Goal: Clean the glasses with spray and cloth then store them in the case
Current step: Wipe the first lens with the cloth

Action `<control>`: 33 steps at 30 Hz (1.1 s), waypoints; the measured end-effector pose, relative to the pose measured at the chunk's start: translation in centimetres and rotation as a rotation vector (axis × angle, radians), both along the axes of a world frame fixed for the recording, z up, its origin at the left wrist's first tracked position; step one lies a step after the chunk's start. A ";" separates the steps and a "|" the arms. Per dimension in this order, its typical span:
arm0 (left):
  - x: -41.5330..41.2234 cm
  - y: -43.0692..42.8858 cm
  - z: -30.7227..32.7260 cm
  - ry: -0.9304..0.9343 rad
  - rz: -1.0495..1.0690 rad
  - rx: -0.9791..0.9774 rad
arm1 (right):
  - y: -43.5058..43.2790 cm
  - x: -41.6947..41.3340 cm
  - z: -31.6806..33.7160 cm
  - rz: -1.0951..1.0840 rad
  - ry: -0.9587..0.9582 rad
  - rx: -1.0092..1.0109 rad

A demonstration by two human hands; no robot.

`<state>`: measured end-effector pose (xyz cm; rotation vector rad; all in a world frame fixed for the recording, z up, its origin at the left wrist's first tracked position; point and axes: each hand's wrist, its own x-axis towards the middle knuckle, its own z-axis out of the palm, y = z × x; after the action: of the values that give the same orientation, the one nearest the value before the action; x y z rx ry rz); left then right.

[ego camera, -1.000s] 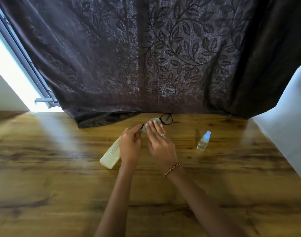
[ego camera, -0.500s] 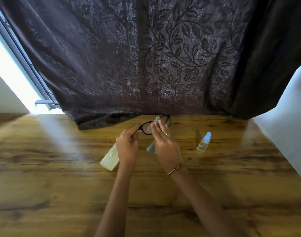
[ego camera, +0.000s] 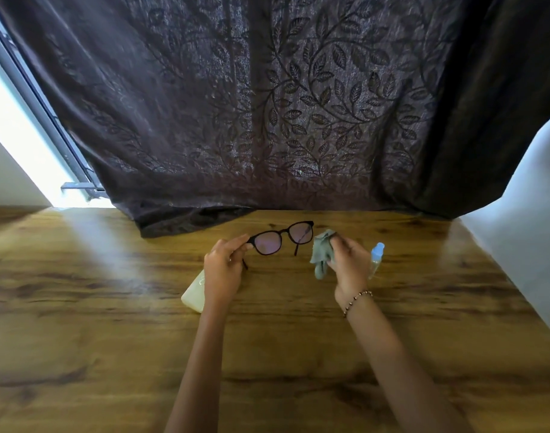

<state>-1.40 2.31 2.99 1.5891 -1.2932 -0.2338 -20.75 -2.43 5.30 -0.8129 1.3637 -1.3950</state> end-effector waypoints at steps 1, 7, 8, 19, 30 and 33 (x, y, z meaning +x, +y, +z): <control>0.0 0.0 -0.1 -0.001 -0.003 0.001 | -0.1 0.1 0.1 0.043 -0.018 0.017; 0.5 0.2 0.0 -0.013 -0.074 0.079 | -0.5 0.6 0.7 0.237 -0.118 0.123; 0.9 0.3 0.3 -0.007 -0.118 0.130 | -0.6 0.6 0.8 0.239 -0.130 0.128; -1.3 -2.3 4.5 -0.286 -0.346 0.386 | 0.0 1.8 0.9 0.342 -0.108 0.109; -1.8 -2.2 4.7 -0.201 -0.239 0.373 | -0.4 1.0 1.0 -0.054 0.654 -0.530; -2.1 -2.2 5.1 -0.141 -0.277 0.357 | 0.0 1.9 0.5 0.054 0.901 -0.782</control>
<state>-3.52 0.08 8.09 1.7417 -1.6525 -0.5600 -18.81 -2.38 5.78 -2.1683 1.3717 -1.5978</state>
